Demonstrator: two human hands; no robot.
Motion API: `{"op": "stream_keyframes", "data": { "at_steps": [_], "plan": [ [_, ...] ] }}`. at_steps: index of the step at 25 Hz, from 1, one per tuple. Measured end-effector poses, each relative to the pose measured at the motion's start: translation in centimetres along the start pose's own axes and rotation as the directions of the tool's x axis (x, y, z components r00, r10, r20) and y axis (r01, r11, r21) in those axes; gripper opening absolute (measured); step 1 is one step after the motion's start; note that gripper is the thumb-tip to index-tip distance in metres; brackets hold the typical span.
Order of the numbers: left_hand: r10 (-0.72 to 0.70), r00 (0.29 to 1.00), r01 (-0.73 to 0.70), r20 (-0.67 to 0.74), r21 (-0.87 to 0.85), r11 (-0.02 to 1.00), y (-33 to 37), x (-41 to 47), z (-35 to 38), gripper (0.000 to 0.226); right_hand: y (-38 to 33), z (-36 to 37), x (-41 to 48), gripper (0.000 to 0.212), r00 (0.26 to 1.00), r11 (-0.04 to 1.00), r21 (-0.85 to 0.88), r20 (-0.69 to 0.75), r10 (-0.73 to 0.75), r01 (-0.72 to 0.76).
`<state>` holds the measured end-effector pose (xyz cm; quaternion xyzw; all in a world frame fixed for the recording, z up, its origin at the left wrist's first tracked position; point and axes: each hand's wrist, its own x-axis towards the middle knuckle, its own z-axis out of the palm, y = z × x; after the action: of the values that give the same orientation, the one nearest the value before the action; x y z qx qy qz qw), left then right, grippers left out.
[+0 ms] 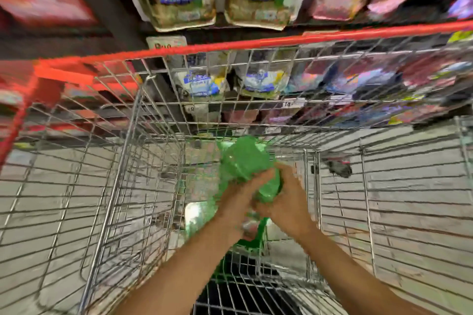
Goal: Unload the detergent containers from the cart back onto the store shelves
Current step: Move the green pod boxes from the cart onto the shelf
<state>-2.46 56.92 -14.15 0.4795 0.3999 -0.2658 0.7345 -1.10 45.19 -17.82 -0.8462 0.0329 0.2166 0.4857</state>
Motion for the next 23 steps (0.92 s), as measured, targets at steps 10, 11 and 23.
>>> {"op": "stream_keyframes", "data": {
  "at_steps": [10, 11, 23],
  "plan": [
    [0.327, 0.943, -0.331, -0.069, -0.061, 0.942, 3.4, -4.3, 0.7, 0.028, -4.7, -3.1, -6.7, 0.065, 0.966, 0.89, 0.398, 0.039, -0.256, 0.22],
    [0.349, 0.936, -0.351, -0.048, -0.036, 0.936, 3.4, -4.7, 0.4, 0.029, -4.8, -3.6, -6.9, 0.056, 0.979, 0.871, 0.462, 0.029, -0.201, 0.165],
    [0.331, 0.902, -0.264, 0.277, -0.253, 0.931, 3.5, -7.9, -2.4, 0.06, -5.1, -8.7, -5.0, 0.084, 0.935, 0.565, 0.764, 0.352, 0.037, -0.31]
  ]
}}
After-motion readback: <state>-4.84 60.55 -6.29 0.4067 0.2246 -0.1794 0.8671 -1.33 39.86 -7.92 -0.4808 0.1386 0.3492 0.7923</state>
